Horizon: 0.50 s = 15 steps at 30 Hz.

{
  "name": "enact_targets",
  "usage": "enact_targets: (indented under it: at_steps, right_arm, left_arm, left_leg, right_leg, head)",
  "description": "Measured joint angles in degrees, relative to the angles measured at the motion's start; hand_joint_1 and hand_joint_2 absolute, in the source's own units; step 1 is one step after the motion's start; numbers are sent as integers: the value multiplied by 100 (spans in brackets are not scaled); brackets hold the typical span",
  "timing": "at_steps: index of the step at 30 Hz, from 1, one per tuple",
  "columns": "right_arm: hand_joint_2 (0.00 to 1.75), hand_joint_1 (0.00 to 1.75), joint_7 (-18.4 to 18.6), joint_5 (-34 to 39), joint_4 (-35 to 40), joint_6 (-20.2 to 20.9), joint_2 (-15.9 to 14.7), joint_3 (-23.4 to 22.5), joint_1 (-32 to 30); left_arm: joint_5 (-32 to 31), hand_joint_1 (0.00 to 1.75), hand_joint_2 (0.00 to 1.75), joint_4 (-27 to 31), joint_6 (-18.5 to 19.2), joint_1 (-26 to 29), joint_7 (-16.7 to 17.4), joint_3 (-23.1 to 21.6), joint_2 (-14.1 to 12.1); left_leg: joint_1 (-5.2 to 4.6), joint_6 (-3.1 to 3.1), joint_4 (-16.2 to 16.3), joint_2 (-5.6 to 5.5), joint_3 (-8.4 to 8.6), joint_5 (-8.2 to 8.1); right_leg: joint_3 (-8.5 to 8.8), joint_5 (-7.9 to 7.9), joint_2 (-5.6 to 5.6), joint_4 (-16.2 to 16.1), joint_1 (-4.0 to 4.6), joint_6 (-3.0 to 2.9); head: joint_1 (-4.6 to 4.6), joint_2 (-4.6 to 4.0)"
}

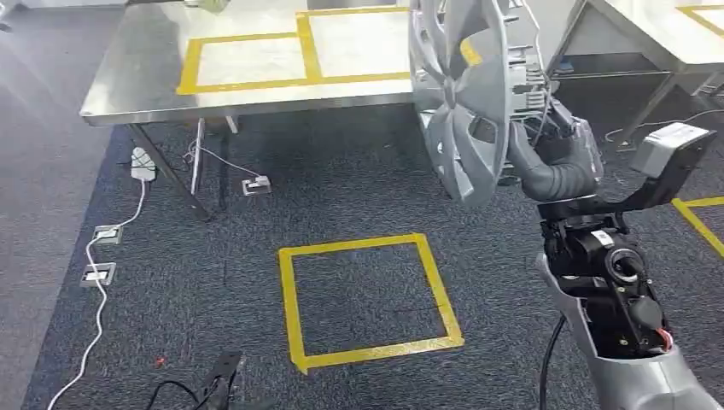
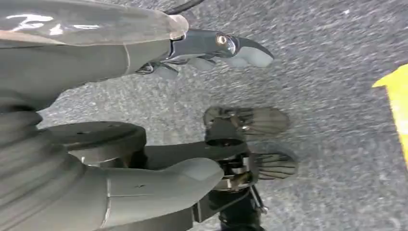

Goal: Take the parts from the cabinet and place them on the table.

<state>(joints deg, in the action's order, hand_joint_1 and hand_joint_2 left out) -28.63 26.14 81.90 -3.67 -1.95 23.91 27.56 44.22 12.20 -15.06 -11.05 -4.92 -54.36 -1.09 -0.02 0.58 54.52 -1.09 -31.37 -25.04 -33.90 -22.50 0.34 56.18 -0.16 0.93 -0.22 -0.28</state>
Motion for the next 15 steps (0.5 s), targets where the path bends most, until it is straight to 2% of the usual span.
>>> enact_targets:
  at_steps: [1,3,4,5,6,7,9,10,11,12,14,15]
  right_arm:
    - [175,175,2,-11,-13,-2,0,9,55]
    - [175,175,4,-17,-56,-13,-2,20,77]
    - [175,175,7,-15,-74,-26,-2,20,78]
    - [175,175,13,-15,-89,-28,-2,24,80]
    - [175,175,18,-15,-116,-28,-2,24,97]
    - [175,175,24,-15,-148,-31,-2,24,125]
    - [175,175,22,-15,-194,-28,0,35,167]
    - [175,175,22,-15,-220,-24,0,41,169]
    - [175,175,24,-15,-240,-24,0,44,166]
    - [175,175,26,-15,-269,-22,0,48,167]
    - [175,175,33,-15,-310,-15,0,57,176]
    - [175,175,35,-15,-330,-11,0,70,186]
  left_arm:
    - [-2,0,175,0,0,-11,2,0,-4]
    - [-2,0,175,0,2,-2,2,0,-4]
    - [-2,0,175,0,2,-5,2,0,-4]
    - [-4,0,175,0,2,-1,2,0,-15]
    - [-7,0,175,0,2,-11,2,-2,-15]
    - [-9,0,175,0,2,-27,2,-2,-13]
    - [-17,0,175,0,2,-26,2,-2,-11]
    - [-20,0,175,0,2,-17,2,-4,-11]
    - [-20,0,175,0,2,-12,2,-4,-11]
    - [-20,0,175,0,2,-11,2,-4,-11]
    - [-17,0,175,0,2,-18,2,-4,-20]
    - [-20,0,175,0,2,-23,2,-4,-26]
  left_leg:
    - [7,-21,19,-3,-50,5]
    - [19,-65,-17,2,-62,17]
    - [-7,-109,-12,1,-37,1]
    - [2,-142,42,23,-40,-52]
    - [2,-174,290,45,-140,-175]
    - [12,-195,741,48,-382,-377]
    - [34,-230,1754,53,-971,-737]
    - [34,-237,2010,54,-1161,-750]
    - [34,-231,1941,54,-1190,-606]
    - [34,-217,1571,55,-1066,-322]
    - [29,-155,388,57,-546,319]
    - [16,-114,-22,59,-383,405]
  right_leg:
    - [15,-34,6,-155,27,-17]
    - [-8,-43,21,-120,34,-39]
    - [34,-35,25,-173,-13,-63]
    - [100,-30,12,-217,-44,-84]
    - [125,-40,9,-230,-40,-102]
    - [128,-51,0,-230,-41,-126]
    - [132,-70,-1,-228,-34,-150]
    - [144,-84,1,-227,-32,-158]
    - [166,-100,5,-227,-32,-158]
    - [201,-122,11,-226,-32,-152]
    - [289,-180,21,-226,-29,-129]
    - [302,-203,21,-226,-23,-111]
  head:
    - [24,0]
    - [29,0]
    - [22,0]
    - [27,0]
    - [0,0]
    - [-35,0]
    - [-59,0]
    - [-68,0]
    - [-87,0]
    - [-101,0]
    - [-138,0]
    - [-153,0]
